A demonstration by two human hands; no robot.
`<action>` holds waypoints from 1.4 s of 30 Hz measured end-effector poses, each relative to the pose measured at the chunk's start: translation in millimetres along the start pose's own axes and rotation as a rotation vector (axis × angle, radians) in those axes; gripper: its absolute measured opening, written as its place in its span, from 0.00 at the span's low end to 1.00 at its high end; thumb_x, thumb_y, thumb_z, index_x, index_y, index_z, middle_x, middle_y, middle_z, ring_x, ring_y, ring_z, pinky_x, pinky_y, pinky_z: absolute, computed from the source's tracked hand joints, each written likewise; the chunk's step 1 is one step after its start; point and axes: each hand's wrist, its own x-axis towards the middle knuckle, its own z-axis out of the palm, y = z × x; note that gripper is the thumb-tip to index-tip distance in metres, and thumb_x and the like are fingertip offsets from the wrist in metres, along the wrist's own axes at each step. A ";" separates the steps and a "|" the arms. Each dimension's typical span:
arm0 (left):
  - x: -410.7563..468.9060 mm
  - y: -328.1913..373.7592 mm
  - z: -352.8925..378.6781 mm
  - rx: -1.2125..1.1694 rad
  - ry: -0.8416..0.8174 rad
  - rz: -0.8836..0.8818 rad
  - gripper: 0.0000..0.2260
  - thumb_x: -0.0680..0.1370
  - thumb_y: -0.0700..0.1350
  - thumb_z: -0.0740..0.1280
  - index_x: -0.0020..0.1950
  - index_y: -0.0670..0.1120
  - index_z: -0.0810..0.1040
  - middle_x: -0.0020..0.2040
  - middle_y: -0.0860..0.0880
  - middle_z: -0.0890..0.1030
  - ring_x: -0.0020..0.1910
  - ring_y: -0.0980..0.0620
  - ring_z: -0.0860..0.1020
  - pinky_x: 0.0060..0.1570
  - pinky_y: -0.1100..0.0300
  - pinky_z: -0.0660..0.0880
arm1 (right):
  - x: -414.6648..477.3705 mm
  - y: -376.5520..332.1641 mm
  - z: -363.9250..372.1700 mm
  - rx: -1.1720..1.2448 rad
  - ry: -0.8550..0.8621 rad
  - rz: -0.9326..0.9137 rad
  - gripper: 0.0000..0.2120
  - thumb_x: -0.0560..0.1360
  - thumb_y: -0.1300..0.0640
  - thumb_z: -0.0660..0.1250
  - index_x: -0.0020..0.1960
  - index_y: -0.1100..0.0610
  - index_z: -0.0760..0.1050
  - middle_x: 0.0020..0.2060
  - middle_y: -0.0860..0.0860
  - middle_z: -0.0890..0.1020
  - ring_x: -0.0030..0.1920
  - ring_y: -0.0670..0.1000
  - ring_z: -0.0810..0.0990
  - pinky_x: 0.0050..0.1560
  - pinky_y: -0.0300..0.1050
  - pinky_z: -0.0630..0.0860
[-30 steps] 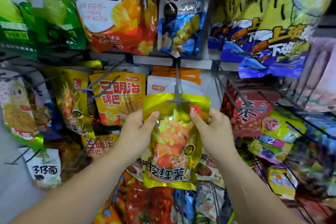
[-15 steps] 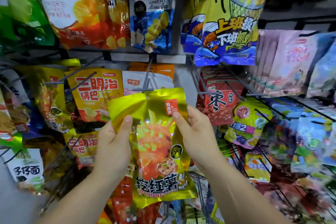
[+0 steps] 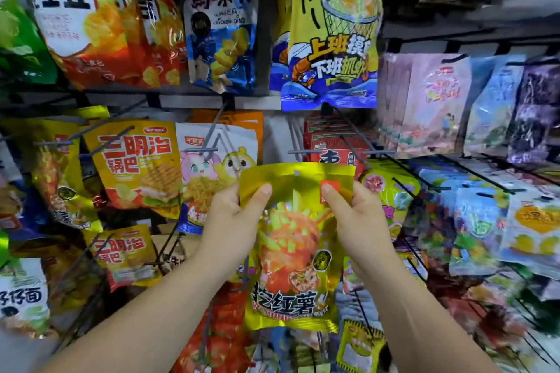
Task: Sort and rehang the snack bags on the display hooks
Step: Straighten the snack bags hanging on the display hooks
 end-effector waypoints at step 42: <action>89.7 -23.6 16.4 0.362 0.144 0.041 0.18 0.81 0.55 0.66 0.39 0.44 0.79 0.36 0.37 0.81 0.34 0.40 0.78 0.37 0.45 0.76 | 54.5 38.6 26.2 -1.240 -0.145 -0.646 0.34 0.76 0.46 0.67 0.80 0.46 0.62 0.83 0.57 0.50 0.83 0.60 0.47 0.80 0.58 0.48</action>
